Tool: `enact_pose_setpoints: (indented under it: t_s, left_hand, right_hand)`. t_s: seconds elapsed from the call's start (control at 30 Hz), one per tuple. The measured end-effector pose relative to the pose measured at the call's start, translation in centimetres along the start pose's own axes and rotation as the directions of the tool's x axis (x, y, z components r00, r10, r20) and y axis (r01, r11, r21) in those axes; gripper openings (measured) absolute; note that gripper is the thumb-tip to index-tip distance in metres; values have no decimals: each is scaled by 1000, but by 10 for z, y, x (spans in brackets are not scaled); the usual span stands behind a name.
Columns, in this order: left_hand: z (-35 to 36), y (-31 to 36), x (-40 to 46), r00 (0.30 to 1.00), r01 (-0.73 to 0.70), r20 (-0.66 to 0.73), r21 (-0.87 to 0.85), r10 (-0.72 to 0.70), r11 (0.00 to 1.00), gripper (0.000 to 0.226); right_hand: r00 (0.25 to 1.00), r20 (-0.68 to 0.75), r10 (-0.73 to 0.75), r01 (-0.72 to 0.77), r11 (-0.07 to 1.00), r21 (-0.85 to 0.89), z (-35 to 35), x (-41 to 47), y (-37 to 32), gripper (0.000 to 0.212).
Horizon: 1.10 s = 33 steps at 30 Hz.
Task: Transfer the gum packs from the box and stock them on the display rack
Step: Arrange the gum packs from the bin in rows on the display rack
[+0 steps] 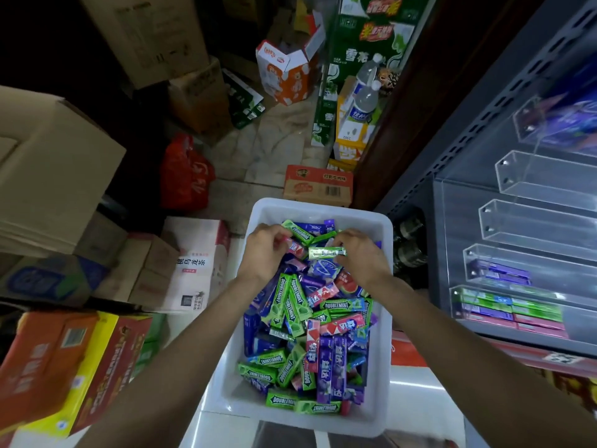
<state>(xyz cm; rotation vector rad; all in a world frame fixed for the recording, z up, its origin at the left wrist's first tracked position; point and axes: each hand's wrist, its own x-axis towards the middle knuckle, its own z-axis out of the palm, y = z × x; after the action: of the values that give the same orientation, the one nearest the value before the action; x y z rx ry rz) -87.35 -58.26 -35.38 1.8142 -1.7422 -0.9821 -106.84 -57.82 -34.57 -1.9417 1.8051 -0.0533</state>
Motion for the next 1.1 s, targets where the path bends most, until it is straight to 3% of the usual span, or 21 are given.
enact_pose_setpoints:
  t_s: [0.1, 0.17, 0.27, 0.4, 0.53, 0.6, 0.77, 0.93, 1.1]
  left_hand:
    - [-13, 8, -14, 995, -29, -95, -113, 18, 993, 17]
    - [-20, 19, -23, 992, -26, -126, -210, 0, 977, 16]
    - [-23, 48, -36, 990, -61, -144, -368, 7, 928, 17]
    - [-9, 103, -55, 981, -103, -193, -496, 6, 862, 17]
    - [25, 160, -74, 981, -138, -189, -515, 45, 846, 22]
    - [47, 186, -83, 981, -162, -178, -509, 80, 845, 22]
    - [97, 232, -97, 975, -183, -200, -501, 92, 846, 17]
    - [125, 247, -106, 984, -108, -178, -507, 18, 855, 15]
    - [128, 250, -108, 982, -70, -184, -521, -32, 851, 15]
  right_hand:
    - [999, -33, 35, -29, 983, 180, -15, -9, 3, 27]
    - [993, -94, 68, -23, 909, 415, -31, -21, 4, 19]
    - [982, -178, 63, 58, 796, 603, -62, -41, 14, 15]
    - [965, -262, 3, 188, 686, 703, -103, -71, 39, 24]
    - [938, -333, 94, 247, 493, 834, -142, -105, 78, 31]
    - [930, -351, 108, 269, 449, 852, -158, -125, 103, 28]
    - [918, -381, 110, 280, 502, 819, -182, -159, 166, 21]
    - [926, -369, 80, 217, 688, 693, -187, -166, 203, 19]
    - [969, -239, 62, 82, 834, 546, -183, -154, 211, 37]
